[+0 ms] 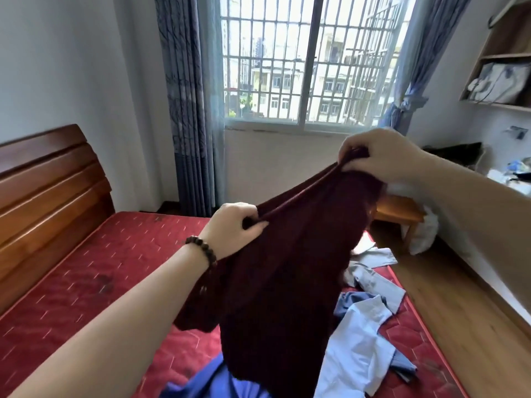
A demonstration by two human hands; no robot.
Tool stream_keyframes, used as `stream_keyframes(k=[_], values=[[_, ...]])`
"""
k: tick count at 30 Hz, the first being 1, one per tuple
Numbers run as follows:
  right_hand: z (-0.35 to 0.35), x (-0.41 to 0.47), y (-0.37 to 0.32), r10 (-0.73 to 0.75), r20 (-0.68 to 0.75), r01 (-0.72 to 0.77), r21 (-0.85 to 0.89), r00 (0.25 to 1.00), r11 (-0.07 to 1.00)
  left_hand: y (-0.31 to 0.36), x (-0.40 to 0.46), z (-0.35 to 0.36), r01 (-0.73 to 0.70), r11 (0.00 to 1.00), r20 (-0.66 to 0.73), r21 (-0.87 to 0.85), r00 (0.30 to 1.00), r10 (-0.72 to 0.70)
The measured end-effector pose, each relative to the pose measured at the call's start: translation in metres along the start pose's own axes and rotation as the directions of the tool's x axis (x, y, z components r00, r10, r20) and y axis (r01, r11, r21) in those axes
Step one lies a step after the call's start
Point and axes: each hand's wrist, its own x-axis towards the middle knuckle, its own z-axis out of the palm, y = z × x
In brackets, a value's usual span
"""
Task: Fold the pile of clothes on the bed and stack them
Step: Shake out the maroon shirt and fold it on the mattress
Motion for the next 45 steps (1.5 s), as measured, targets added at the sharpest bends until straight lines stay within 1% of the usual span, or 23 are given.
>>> stream_keyframes(k=[2, 4, 7, 9, 12, 14, 18, 21, 23, 25, 28, 30, 32, 33, 35, 36, 38, 39, 42, 45], values=[[0.009, 0.003, -0.007, 0.003, -0.005, -0.003, 0.052, 1.0, 0.999, -0.011, -0.014, 0.007, 0.059, 0.997, -0.045, -0.045, 0.997, -0.061], [0.014, 0.007, -0.016, -0.001, -0.021, 0.003, 0.075, 1.0, 0.997, -0.01, -0.028, 0.014, 0.085, 0.994, -0.041, -0.068, 0.995, -0.088], [0.02, 0.01, -0.027, 0.002, 0.032, -0.003, 0.034, 0.999, 0.999, -0.013, -0.048, 0.032, 0.152, 0.985, -0.03, -0.078, 0.987, -0.155], [0.02, 0.01, -0.03, 0.024, 0.042, -0.024, 0.0, 0.999, 1.0, -0.017, -0.059, 0.047, 0.194, 0.979, -0.017, -0.064, 0.981, -0.195], [0.013, 0.004, -0.033, 0.056, 0.033, -0.055, -0.03, 0.998, 0.998, -0.014, -0.074, 0.072, 0.178, 0.982, 0.031, -0.063, 0.984, -0.177], [0.006, -0.003, -0.03, 0.078, 0.022, -0.077, -0.052, 0.997, 0.996, -0.011, -0.084, 0.09, 0.175, 0.981, 0.092, -0.083, 0.982, -0.167], [-0.013, -0.025, -0.016, 0.153, -0.046, -0.157, -0.083, 0.987, 0.984, -0.005, -0.099, 0.118, 0.162, 0.979, 0.199, -0.122, 0.971, -0.135], [-0.028, -0.048, -0.004, 0.201, -0.096, -0.21, -0.099, 0.975, 0.973, -0.004, -0.107, 0.123, 0.156, 0.976, 0.222, -0.154, 0.968, -0.12], [-0.037, -0.067, 0.004, 0.225, -0.135, -0.24, -0.106, 0.965, 0.965, -0.004, -0.109, 0.115, 0.134, 0.98, 0.16, -0.149, 0.981, -0.11], [-0.043, -0.089, 0.011, 0.246, -0.175, -0.266, -0.106, 0.953, 0.958, -0.003, -0.106, 0.094, 0.122, 0.982, 0.025, -0.142, 0.993, -0.12], [-0.05, -0.126, 0.017, 0.278, -0.266, -0.306, -0.067, 0.923, 0.95, -0.002, -0.091, 0.054, 0.171, 0.975, -0.209, -0.142, 0.958, -0.198], [-0.053, -0.154, 0.019, 0.283, -0.353, -0.313, -0.031, 0.892, 0.949, 0.004, -0.084, 0.033, 0.158, 0.977, -0.3, -0.141, 0.934, -0.194], [-0.054, -0.185, 0.026, 0.295, -0.418, -0.324, -0.001, 0.86, 0.946, 0.017, -0.087, 0.022, 0.122, 0.985, -0.3, -0.121, 0.942, -0.154], [-0.054, -0.202, 0.028, 0.306, -0.4, -0.337, -0.008, 0.864, 0.941, 0.025, -0.091, 0.019, 0.11, 0.988, -0.279, -0.111, 0.951, -0.137], [-0.052, -0.238, 0.03, 0.323, -0.309, -0.358, -0.063, 0.894, 0.932, 0.042, -0.104, 0.016, 0.093, 0.993, -0.256, -0.078, 0.961, -0.11], [-0.052, -0.261, 0.028, 0.332, -0.302, -0.368, -0.068, 0.894, 0.927, 0.055, -0.114, 0.017, 0.087, 0.994, -0.261, -0.067, 0.96, -0.101], [-0.052, -0.295, 0.022, 0.344, -0.368, -0.376, -0.016, 0.864, 0.926, 0.078, -0.13, 0.015, 0.087, 0.994, -0.282, -0.068, 0.954, -0.103], [-0.053, -0.315, 0.018, 0.356, -0.377, -0.382, 0.007, 0.855, 0.924, 0.092, -0.143, 0.016, 0.097, 0.993, -0.278, -0.068, 0.954, -0.112], [-0.054, -0.37, 0.014, 0.427, -0.297, -0.432, 0.055, 0.854, 0.9, 0.131, -0.185, 0.024, 0.179, 0.977, -0.193, -0.119, 0.961, -0.199], [-0.056, -0.415, 0.011, 0.49, -0.319, -0.455, 0.181, 0.811, 0.872, 0.163, -0.225, 0.032, 0.275, 0.951, -0.151, -0.14, 0.944, -0.294]])
